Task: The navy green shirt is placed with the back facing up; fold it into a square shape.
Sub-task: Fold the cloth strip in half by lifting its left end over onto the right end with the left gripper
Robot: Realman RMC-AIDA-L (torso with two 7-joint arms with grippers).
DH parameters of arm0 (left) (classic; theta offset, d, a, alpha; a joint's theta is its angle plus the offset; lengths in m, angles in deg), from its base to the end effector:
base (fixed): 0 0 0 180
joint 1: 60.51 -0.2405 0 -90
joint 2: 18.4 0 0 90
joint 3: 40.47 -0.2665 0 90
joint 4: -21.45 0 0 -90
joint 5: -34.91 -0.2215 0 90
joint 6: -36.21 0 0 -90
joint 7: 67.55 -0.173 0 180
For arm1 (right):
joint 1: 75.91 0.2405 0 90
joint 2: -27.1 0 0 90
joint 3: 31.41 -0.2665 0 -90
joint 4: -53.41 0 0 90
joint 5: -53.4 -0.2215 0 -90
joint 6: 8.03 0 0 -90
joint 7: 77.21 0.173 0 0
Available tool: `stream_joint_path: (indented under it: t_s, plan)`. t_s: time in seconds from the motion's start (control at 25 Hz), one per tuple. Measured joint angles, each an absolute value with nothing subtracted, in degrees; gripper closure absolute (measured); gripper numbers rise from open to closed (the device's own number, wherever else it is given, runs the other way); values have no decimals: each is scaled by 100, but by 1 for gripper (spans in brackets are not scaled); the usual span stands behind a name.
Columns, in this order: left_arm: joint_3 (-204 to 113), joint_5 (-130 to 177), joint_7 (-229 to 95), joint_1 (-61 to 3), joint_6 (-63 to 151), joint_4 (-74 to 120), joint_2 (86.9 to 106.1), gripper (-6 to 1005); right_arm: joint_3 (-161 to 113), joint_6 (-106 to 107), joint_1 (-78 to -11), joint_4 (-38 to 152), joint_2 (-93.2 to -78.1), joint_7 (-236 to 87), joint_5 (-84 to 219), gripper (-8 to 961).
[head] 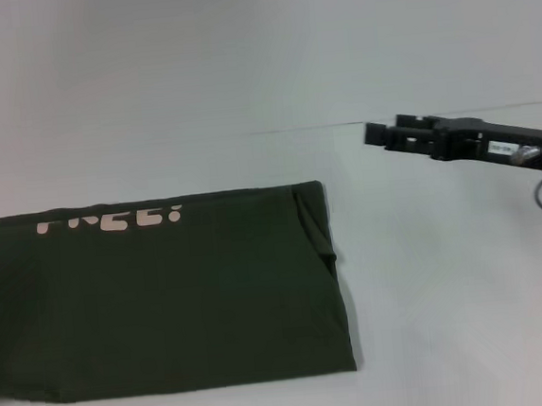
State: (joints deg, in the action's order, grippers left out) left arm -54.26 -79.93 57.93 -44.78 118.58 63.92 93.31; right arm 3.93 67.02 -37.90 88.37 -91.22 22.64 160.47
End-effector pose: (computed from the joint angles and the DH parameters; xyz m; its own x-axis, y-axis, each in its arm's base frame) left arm -0.4204 0.3031 0.1238 -0.0882 0.5365 0.8393 0.9955 0.0176 0.0933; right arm 0.2351 0.4316 -0.0035 0.5080 -0.5027 -0.6994 -0.7629 -0.6396 -0.0944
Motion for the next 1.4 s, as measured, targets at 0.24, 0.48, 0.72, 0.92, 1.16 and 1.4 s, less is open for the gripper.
stream_joint_path:
  t_s: [0.24, 0.48, 0.72, 0.92, 1.16, 1.4]
  plan:
    - [-5717, -7538, 5686, -3374, 13073, 6538, 9927, 977, -58, 6983, -4450, 9065, -8889, 2229, 15498, 55]
    - [-6815, -7411, 5439, -2315, 12643, 6206, 10577, 960, -605, 7543, -5135, 9095, -8368, 2207, 14974, 55]
    - [-7562, -6858, 4256, -1409, 11146, 3786, 10607, 943, -813, 7655, -5393, 9114, -8063, 2093, 15008, 55]
    - [-7533, -6836, 3659, -873, 10287, 2501, 10625, 929, -831, 7637, -5421, 9135, -7997, 1977, 15010, 55]
    - [-7584, -6863, 3520, -924, 10494, 2420, 10619, 855, -781, 7599, -5374, 9137, -8041, 1957, 15017, 55]
    - [-7883, -6880, 3634, -1451, 11468, 3153, 10577, 752, -782, 7536, -5348, 9084, -8124, 1955, 15018, 55]
